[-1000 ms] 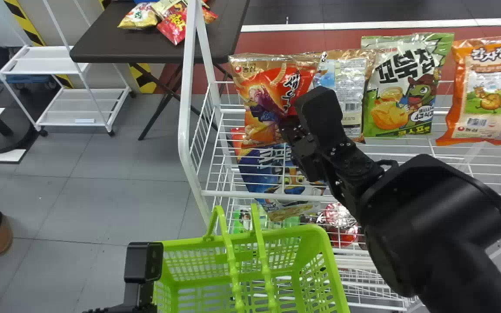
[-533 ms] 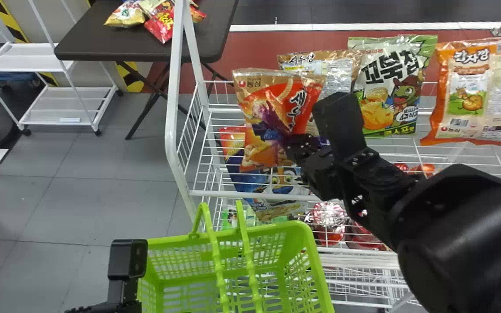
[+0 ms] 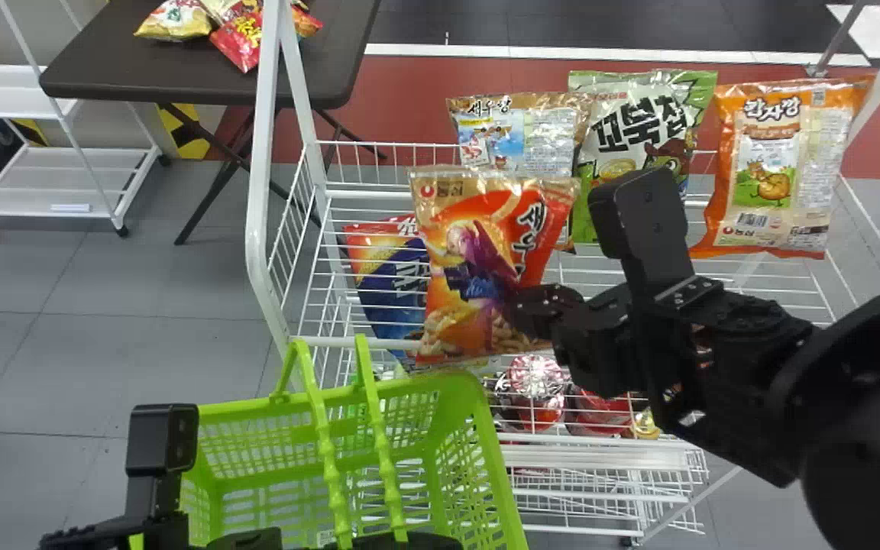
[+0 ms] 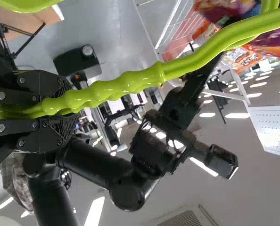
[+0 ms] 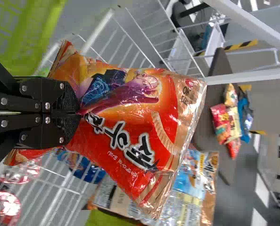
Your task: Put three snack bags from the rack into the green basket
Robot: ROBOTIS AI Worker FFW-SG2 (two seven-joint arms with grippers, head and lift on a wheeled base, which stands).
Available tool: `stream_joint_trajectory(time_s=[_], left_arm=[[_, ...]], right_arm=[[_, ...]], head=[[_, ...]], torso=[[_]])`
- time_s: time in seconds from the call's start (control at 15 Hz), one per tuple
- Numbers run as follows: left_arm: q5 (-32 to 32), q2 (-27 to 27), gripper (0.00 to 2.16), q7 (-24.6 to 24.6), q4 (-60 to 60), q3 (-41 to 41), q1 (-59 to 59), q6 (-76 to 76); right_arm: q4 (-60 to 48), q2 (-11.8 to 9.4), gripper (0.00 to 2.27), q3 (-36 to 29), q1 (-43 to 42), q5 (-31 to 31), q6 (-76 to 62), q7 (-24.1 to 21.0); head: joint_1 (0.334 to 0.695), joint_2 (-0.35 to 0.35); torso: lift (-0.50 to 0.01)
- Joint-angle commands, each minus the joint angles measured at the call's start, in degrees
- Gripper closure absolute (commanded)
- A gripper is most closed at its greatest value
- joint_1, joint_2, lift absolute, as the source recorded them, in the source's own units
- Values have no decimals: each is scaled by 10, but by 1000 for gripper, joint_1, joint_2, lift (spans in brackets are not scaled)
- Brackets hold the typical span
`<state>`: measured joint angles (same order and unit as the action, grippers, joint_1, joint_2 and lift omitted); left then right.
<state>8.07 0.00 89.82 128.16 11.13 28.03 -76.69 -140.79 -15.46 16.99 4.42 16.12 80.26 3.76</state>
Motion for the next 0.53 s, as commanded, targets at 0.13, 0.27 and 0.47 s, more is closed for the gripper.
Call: stream_joint_trajectory(time_s=[0.13,0.27,0.47], left_arm=[[-1,-1,2148,3,-6,7,-19,-10],[0,-1,2148,1,-12,7,-26,-10],[3,-1,2148,0,-12,8,-29,-11]], right_arm=[[-52,-5,2246,-13,9,41,94,6],[-77,-5,2246,-13,12,62,98,6],[-92,-5,2246,-11,22,93,98,5]], head=[[695,-9],[695,-5],[695,20]], torso=[[0],[0],[0]])
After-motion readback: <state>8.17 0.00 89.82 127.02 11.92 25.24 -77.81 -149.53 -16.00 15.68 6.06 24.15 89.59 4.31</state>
